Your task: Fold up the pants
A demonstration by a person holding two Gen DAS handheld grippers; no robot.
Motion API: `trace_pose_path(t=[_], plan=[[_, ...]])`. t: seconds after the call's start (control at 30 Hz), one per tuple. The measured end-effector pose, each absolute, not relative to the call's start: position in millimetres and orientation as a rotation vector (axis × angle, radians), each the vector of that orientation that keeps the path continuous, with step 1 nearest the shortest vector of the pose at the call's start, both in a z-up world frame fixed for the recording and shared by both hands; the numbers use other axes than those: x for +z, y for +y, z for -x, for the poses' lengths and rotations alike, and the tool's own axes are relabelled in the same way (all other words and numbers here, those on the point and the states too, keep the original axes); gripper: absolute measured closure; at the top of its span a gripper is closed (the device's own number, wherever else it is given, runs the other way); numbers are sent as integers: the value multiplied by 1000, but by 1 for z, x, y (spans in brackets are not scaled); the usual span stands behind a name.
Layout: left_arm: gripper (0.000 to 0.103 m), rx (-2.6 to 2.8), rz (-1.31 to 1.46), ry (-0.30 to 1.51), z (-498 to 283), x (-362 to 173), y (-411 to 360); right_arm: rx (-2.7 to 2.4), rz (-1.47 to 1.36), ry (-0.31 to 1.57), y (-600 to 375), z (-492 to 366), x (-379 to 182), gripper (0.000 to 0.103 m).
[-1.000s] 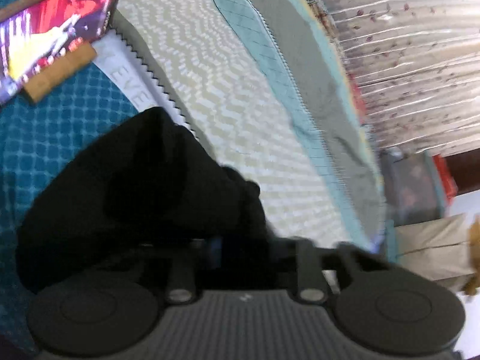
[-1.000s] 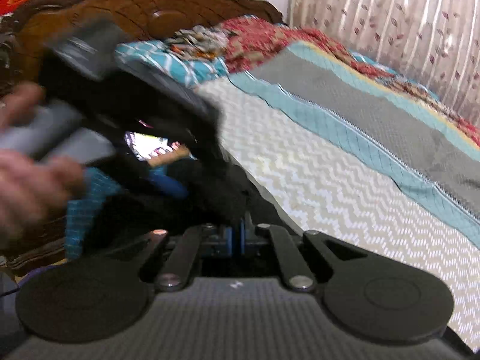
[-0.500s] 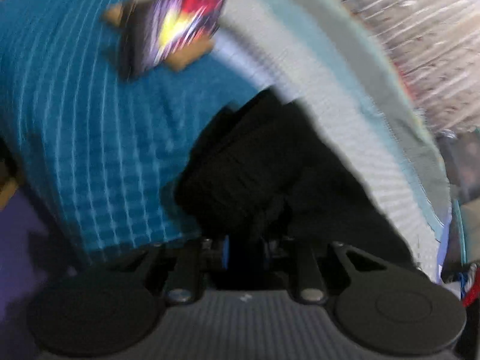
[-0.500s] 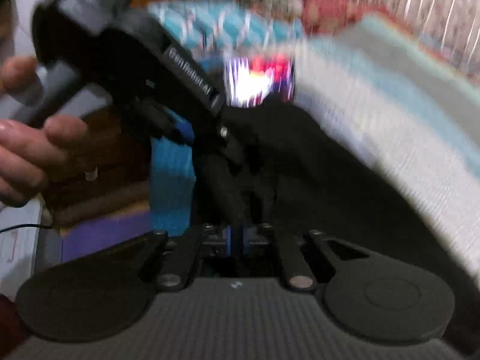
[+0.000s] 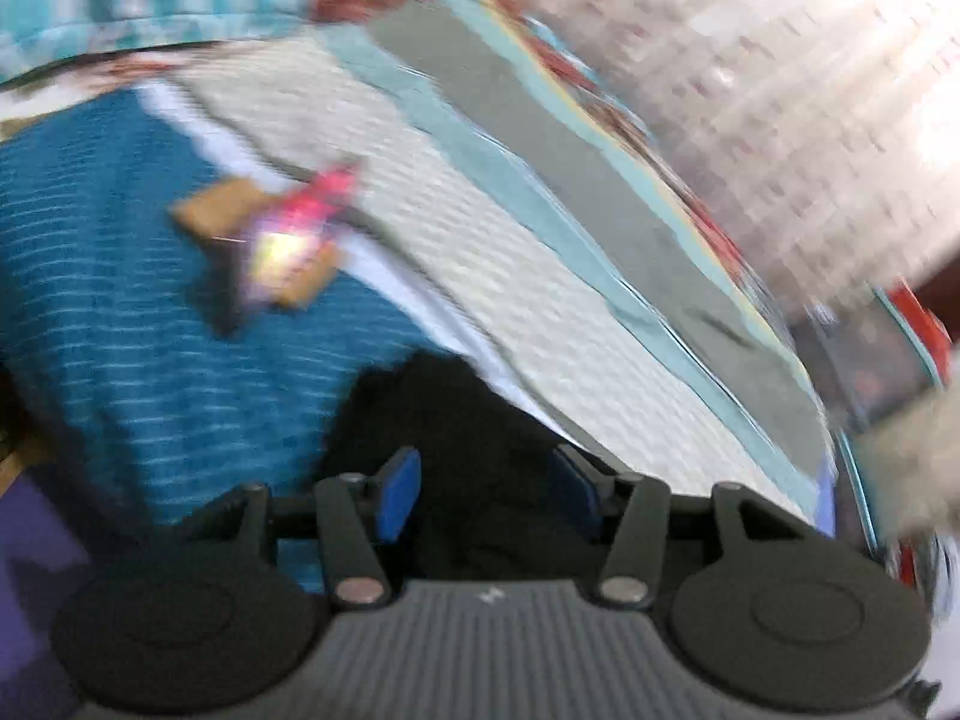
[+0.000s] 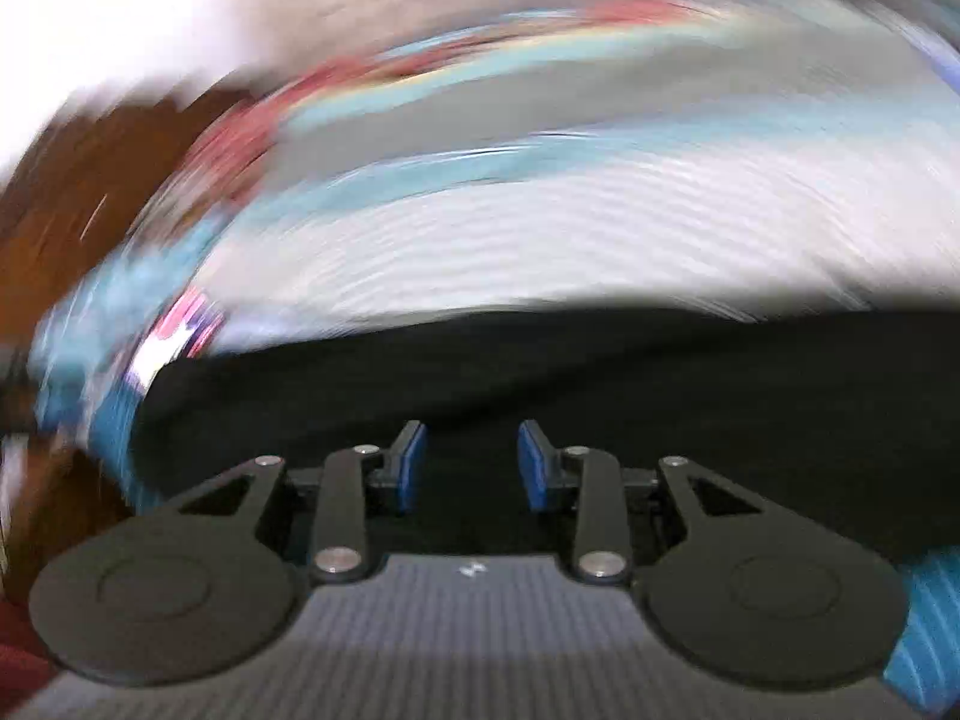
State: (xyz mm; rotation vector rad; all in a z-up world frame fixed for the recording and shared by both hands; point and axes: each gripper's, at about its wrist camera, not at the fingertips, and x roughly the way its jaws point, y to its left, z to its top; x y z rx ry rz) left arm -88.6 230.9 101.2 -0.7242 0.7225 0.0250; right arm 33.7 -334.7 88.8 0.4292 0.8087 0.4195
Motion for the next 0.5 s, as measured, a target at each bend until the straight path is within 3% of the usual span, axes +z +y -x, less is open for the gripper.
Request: trace_pose_path(t=[0.2,0.5], plan=[[54,-244,562,915,10,83,108,172,-762,768,-426,-8,63,66],[51,-564,-84,970,-8,67,-111,82,-897,709,-476,4,48,65]])
